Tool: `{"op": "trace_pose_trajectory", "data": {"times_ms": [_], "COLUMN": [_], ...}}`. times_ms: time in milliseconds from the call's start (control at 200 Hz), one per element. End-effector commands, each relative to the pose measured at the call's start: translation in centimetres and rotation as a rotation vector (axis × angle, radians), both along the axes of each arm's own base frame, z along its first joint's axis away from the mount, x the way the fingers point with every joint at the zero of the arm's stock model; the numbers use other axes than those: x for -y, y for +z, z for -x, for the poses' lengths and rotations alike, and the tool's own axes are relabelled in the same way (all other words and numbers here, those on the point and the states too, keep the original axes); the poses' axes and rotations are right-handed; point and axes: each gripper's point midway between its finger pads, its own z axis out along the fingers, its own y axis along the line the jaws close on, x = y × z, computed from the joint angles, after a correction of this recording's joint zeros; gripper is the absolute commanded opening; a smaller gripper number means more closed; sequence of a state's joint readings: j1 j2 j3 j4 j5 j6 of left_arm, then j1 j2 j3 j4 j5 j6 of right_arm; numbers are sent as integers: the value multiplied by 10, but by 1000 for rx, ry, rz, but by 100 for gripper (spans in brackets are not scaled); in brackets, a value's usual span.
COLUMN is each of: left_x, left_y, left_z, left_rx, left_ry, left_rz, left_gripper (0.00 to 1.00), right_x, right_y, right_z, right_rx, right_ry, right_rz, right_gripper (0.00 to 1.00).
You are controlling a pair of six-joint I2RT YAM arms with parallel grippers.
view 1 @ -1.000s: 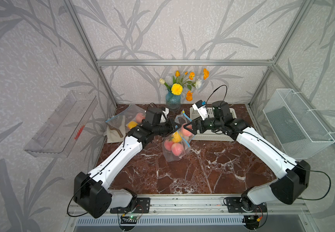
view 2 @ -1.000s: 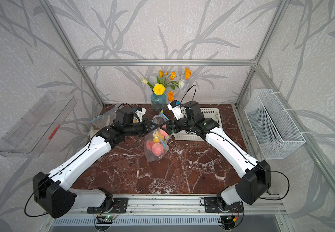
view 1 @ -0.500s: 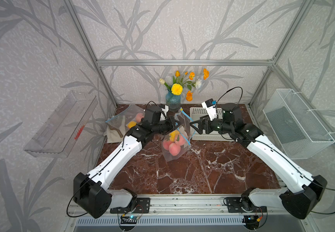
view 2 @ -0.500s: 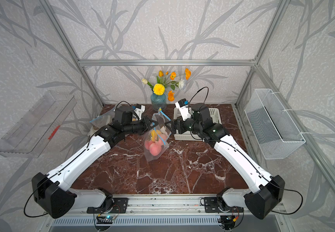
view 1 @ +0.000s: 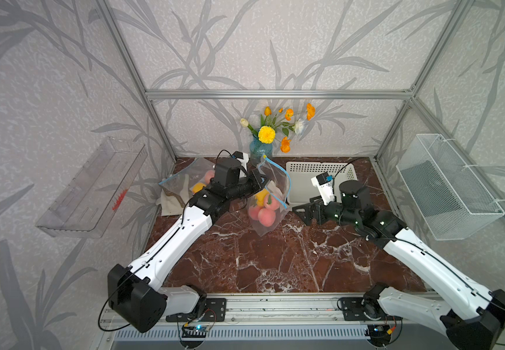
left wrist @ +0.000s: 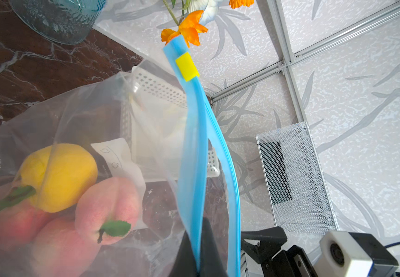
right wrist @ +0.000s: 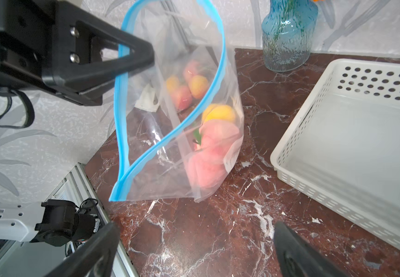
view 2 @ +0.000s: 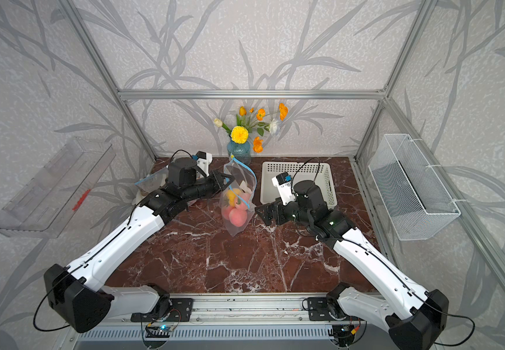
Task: Place the peach in a zip-top bag and seal the zipper
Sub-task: Place the peach in the zipper food storage bag, then adjust the zipper food storage bag at the center of the board.
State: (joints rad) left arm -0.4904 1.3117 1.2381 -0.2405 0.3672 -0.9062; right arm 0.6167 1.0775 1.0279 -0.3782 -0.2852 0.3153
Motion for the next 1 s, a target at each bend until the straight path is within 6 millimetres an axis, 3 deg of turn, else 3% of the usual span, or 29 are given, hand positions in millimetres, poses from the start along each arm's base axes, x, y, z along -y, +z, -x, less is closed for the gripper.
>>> {"op": "trace_pose_trajectory", "data": {"times_ms": [0,355,575,705,850,995], "left_x": [8,17,14,13,10,11], "left_y": [7,3,6,8,5,2], "left_z": [-7,-11,-8,-4,-2,-2], "left_rx": [26,20,31,32,-2,-28], "left_ry": [-19,-56,-49,-52,-36,-32], "left_rz": [33,52,55,61,60,70], "left_gripper": [5,4,4,5,4,4], "right_x": [-1,-20,-44,-50,-64,-56], "right_y": [-3,0,11,13,3,-2], "right_z": [1,15,2,-11,-15,-29], "right_rx": [8,141,227,251,310,378], "right_ry": [-23,25,13,-30,28,-37], "right_rz": [-8,-68,-82,-71,54,135], "right_gripper": [99,99,99,92,76,63]}}
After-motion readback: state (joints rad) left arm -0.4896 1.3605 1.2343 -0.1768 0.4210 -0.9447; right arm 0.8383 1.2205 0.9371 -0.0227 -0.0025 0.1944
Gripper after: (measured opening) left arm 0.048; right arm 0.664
